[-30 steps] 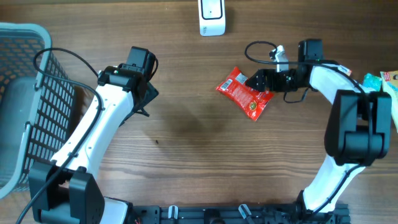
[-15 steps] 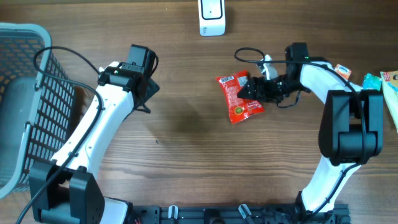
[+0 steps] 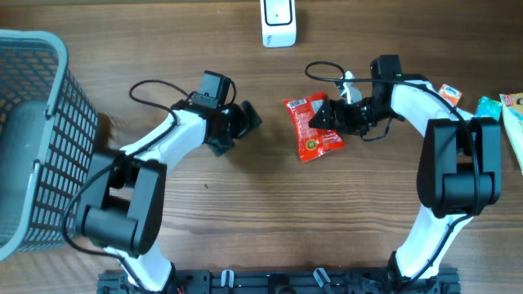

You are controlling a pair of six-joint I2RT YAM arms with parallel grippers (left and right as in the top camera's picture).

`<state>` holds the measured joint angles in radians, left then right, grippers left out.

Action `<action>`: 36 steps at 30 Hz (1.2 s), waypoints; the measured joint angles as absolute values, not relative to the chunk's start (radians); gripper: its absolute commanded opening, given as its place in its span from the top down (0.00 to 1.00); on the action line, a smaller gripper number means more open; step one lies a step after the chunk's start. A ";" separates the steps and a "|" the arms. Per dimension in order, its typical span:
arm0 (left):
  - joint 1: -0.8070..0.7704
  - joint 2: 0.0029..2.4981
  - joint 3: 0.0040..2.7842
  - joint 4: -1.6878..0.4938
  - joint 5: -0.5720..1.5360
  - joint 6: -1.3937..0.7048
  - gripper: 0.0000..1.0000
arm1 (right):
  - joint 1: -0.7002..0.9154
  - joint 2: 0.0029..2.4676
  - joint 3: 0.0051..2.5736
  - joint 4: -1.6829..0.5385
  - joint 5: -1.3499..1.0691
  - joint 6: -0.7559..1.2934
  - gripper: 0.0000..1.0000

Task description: Scan the item barcode

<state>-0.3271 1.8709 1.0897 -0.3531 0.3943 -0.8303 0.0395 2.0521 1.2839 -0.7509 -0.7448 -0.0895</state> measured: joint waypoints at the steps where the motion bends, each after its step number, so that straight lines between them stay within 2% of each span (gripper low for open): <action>1: -0.327 1.897 1.095 -0.286 0.442 -0.821 0.18 | 0.040 2.054 1.283 -0.746 -0.750 -0.085 0.12; 3: -0.337 1.957 1.099 -0.173 0.576 -0.812 0.37 | 0.041 2.059 1.278 -0.730 -0.766 -0.068 0.14; 6: -0.376 2.022 1.099 -0.065 0.665 -0.836 0.56 | 0.043 2.064 1.273 -0.710 -0.778 -0.029 0.21; 12: -0.453 2.070 1.098 0.072 0.675 -0.934 0.53 | 0.045 2.076 1.269 -0.704 -0.813 -0.004 0.21; 15: -0.470 2.087 1.105 0.110 0.668 -0.982 0.61 | 0.045 2.076 1.253 -0.656 -0.835 0.034 0.20; 18: -0.471 2.094 1.108 0.112 0.661 -1.001 0.57 | 0.045 2.070 1.221 -0.577 -0.859 0.096 0.23; 24: -0.493 2.106 1.132 0.110 0.635 -1.084 0.52 | 0.042 2.063 1.159 -0.455 -0.870 0.152 0.50; 29: -0.496 2.106 1.139 0.102 0.633 -1.098 0.49 | 0.039 2.064 1.147 -0.432 -0.857 0.180 0.52; 30: -0.496 2.106 1.140 0.102 0.633 -1.098 0.47 | 0.041 2.064 1.146 -0.429 -0.857 0.183 0.57; 32: -0.496 2.106 1.145 0.094 0.633 -1.098 0.40 | 0.047 2.064 1.141 -0.418 -0.850 0.186 0.89; 33: -0.497 2.106 1.146 0.095 0.634 -1.098 0.37 | 0.053 2.068 1.139 -0.417 -0.834 0.187 0.96; 36: -0.496 2.103 1.151 0.094 0.640 -1.087 0.30 | 0.056 2.072 1.142 -0.437 -0.834 0.205 0.96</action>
